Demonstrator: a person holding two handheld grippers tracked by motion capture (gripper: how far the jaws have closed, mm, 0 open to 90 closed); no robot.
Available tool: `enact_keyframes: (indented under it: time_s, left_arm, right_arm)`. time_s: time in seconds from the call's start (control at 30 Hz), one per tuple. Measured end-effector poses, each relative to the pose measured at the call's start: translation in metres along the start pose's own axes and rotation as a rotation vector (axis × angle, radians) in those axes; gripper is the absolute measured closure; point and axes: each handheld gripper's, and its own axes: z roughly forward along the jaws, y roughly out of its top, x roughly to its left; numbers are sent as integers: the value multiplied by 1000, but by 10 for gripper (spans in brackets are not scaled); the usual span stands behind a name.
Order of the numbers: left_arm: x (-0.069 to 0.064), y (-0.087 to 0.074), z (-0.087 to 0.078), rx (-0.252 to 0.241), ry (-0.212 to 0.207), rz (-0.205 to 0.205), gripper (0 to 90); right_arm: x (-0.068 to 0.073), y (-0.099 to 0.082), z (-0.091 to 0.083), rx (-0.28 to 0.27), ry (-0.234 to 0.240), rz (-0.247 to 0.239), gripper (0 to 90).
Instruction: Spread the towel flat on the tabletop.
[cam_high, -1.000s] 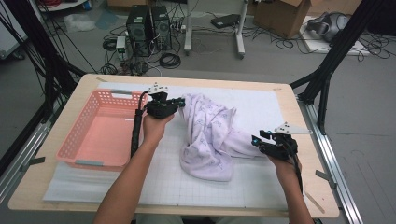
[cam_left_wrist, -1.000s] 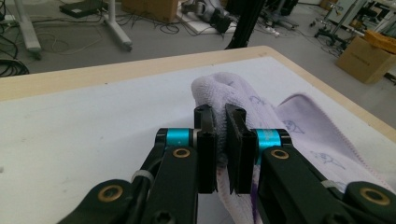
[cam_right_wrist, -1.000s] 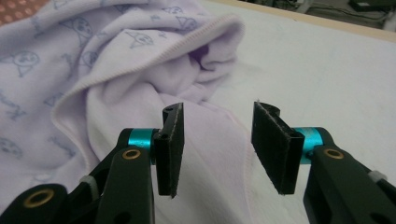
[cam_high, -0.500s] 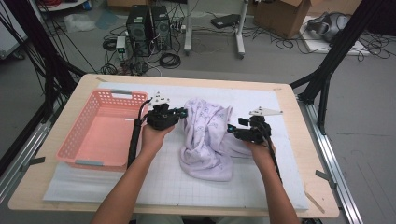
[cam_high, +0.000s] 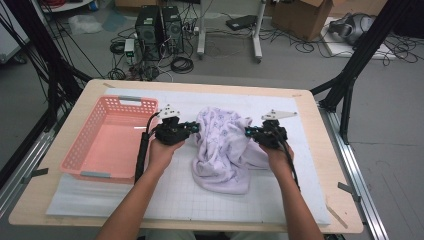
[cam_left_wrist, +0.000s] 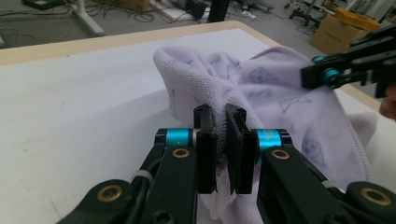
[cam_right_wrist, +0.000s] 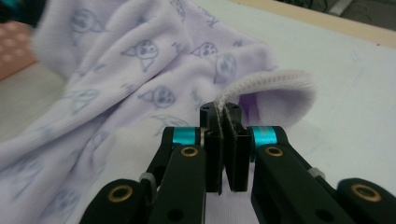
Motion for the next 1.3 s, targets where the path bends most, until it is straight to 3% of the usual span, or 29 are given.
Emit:
enact_keyframes:
  time_s: [0.13,0.17,0.23,0.27,0.33,0.5,0.53,0.6,0.63,0.73,0.77,0.8,0.83,0.87,0.9,0.93,0.97,1.0,1.03,1.07,1.13,1.17,1.2,1.23,1.3]
  left_arm:
    - [-15,-15,-10,25,-27,43,828]
    - [-15,-15,-10,25,-27,43,827]
    - [-23,-26,-15,34,-55,52,826]
    - [-23,-26,-15,34,-55,52,826]
    - [-27,-33,-18,45,-65,60,826]
    - [-33,-48,-25,77,-88,74,825]
    - [-34,-51,-26,89,-90,81,823]
    - [-37,-56,-29,105,-93,105,823]
    - [-39,-60,-31,115,-103,111,820]
    - [-40,-62,-33,117,-120,110,811]
    - [-40,-61,-34,112,-134,102,720]
    - [-40,-60,-35,103,-142,101,720]
    - [-39,-58,-36,89,-141,90,540]
    - [-38,-55,-38,69,-139,82,494]
    - [-33,-47,-41,18,-116,65,455]
    - [-30,-42,-41,3,-111,60,447]
    - [-30,-42,-41,3,-111,60,447]
    - [-28,-39,-40,-3,-109,58,449]
    - [-25,-33,-38,-10,-94,62,452]
    - [-23,-28,-36,-17,-88,64,452]
    - [-19,-20,-29,-16,-80,69,489]
    - [-14,-11,-16,3,-73,64,504]
    - [-14,-11,-16,3,-73,64,507]
    - [-11,-9,-10,16,-69,62,509]
    - [-8,-7,2,26,-59,45,509]
  right_arm:
    - [9,-19,-44,-36,5,-58,875]
    - [9,-19,-44,-36,5,-58,875]
    - [11,-38,-70,-45,5,-56,875]
    - [11,-38,-70,-45,5,-56,875]
    - [14,-58,-91,-45,-3,-56,875]
    - [17,-81,-110,-47,-3,-44,875]
    - [20,-94,-120,-24,-9,-44,875]
    - [20,-98,-123,-20,-13,-47,875]
    - [23,-111,-133,0,-12,-43,876]
    - [25,-123,-139,29,-13,-42,876]
    - [28,-133,-143,69,-11,-51,876]
    - [28,-133,-143,69,-11,-51,876]
    - [29,-140,-145,108,-10,-65,874]
    - [29,-140,-146,113,-3,-65,871]
    - [29,-140,-147,100,1,-66,856]
    - [28,-138,-148,87,-2,-57,763]
    - [28,-138,-148,87,-2,-57,763]
    - [25,-130,-149,40,-24,-26,655]
    - [25,-130,-149,40,-24,-26,655]
    - [21,-124,-150,1,-34,-12,626]
    - [14,-106,-147,-53,-77,-1,608]
    - [9,-98,-142,-67,-95,6,605]
    - [9,-98,-142,-67,-95,6,605]
    - [1,-85,-130,-69,-123,23,566]
    - [-6,-72,-113,-75,-115,44,542]
